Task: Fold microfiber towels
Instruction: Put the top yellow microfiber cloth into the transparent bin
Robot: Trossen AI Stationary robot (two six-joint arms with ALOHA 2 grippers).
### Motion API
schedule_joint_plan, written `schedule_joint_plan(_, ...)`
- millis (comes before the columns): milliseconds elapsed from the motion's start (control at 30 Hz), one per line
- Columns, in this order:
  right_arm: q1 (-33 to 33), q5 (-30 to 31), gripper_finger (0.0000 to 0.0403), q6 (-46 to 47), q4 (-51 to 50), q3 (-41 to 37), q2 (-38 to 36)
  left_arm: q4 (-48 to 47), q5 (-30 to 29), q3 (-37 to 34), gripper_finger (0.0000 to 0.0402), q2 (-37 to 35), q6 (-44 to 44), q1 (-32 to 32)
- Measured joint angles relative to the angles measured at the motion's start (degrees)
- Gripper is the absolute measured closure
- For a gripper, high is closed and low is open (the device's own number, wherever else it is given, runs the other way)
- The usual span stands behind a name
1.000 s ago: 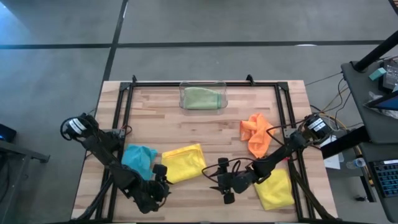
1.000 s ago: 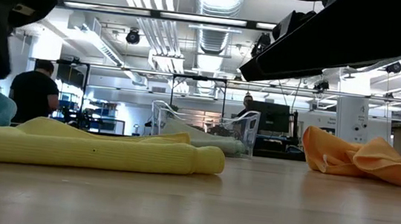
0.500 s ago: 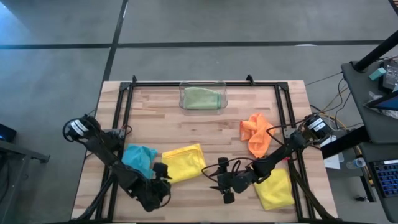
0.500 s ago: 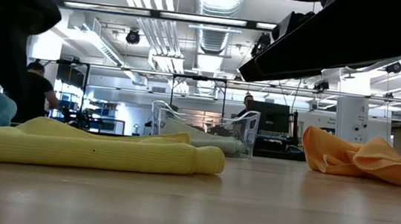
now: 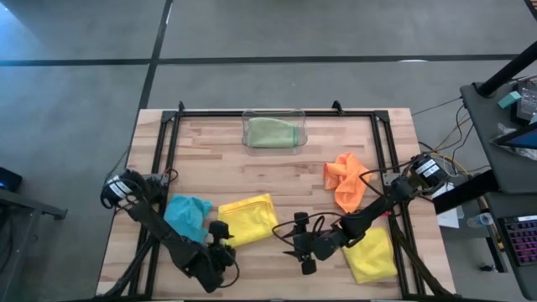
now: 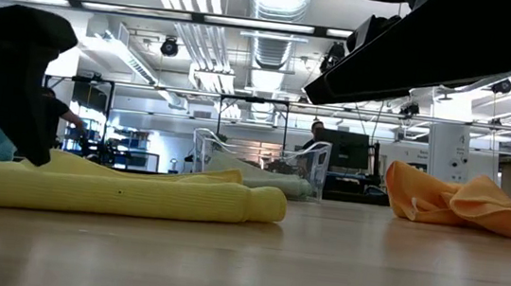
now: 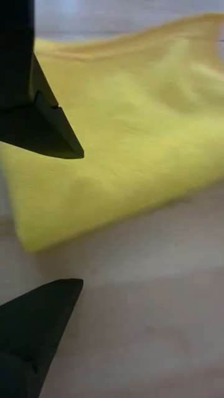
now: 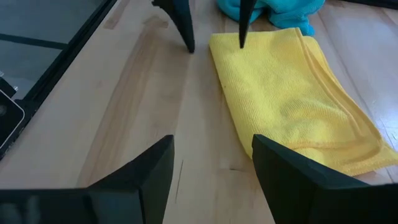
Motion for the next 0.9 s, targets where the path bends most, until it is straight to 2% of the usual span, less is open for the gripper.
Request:
schedule_joint_plan(133, 0.00, 1.14, 0.0197, -0.04, -0.04, 0.00, 0.00, -9.46, 0.01, 2.87, 0.0089, 2.16, -7.44, -0.05)
schedule_joint_plan(433, -0.02, 3.00, 0.0197, -2.57, -0.08, -0.02, 0.00, -9.68, -0.31, 2.13, 0.0089, 1.93, -7.80, -0.16)
schedule_joint_plan(700, -0.07, 3.08, 0.0197, -17.16, -0.11, 0.26, 4.70, -8.20, -2.62, 0.47, 0.0089, 1.83, -7.18, -0.16)
schedule_joint_plan(900, -0.72, 8.90, 0.0197, -23.33, 0.01, 3.74, 9.21, -7.53, -2.43, 0.45, 0.0111, 1.89, -7.04, -0.14)
